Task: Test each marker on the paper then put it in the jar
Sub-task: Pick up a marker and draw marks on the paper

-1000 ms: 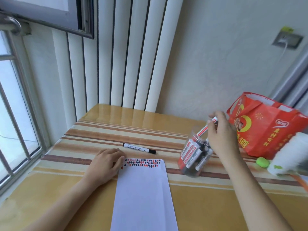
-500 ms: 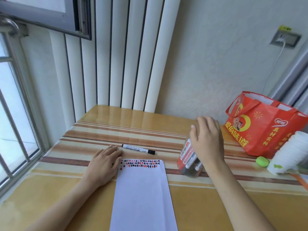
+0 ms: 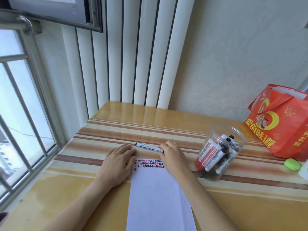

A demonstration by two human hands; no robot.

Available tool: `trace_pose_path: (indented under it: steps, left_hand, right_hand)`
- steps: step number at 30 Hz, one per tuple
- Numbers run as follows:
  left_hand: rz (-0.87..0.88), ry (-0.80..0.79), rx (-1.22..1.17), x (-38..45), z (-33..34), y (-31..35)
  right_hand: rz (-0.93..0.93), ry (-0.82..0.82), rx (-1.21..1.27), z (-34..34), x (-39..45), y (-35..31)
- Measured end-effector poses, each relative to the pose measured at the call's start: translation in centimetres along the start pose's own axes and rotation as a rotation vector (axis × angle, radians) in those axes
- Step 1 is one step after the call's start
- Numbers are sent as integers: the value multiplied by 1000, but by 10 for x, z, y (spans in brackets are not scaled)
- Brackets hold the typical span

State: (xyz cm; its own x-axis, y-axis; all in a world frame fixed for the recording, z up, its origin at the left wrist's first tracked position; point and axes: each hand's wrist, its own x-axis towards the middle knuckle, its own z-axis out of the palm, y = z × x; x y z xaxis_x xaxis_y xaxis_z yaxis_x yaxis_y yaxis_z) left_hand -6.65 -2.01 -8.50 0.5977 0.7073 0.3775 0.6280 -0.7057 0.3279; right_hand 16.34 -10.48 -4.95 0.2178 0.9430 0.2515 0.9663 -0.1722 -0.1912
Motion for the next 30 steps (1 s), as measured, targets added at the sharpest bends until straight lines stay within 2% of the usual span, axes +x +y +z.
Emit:
trace_pose_path:
  steps: [3,5,7,9,11,14,17,19,21,24,28,30]
  left_hand:
    - [-12,-8,-27,0,0,1]
    - [-14,0,-72,0,-3,5]
    - [22,27,-119,-1,-6,7]
    - [118,49,-144,-2,-10,9]
    - [214,38,-159,-2,-14,11]
    - [277,64,-187,0,-13,12]
    - [218,113,-163,0,-12,8]
    - [193,97,-138,0,-11,8]
    - [204,57,-131,-1,-11,11]
    - [241,37,-132,-1,-13,14]
    - [307,80,-69,-3,-17,17]
    - [335,81,-60,-4,-17,21]
  right_hand:
    - [2,136,37,4,-6,-3]
    - [7,314,233,1,-14,-9]
    - [64,364,556,-4,-21,-17]
    - [139,240,987,-12,-29,-30]
    - [177,71,1282,-14,-35,-42]
    - [140,-46,1386,-16,-41,-51]
    - [200,64,1451,-24,-42,-47]
    - [267,155,1428,-28,-41,-37]
    - [259,134,1316,-28,-41,-29]
    - [109,115,944,-23,-43,-19]
    - [-177,189,351,-24,-46,-23]
    - [-218,118,209,-21,-48,-40]
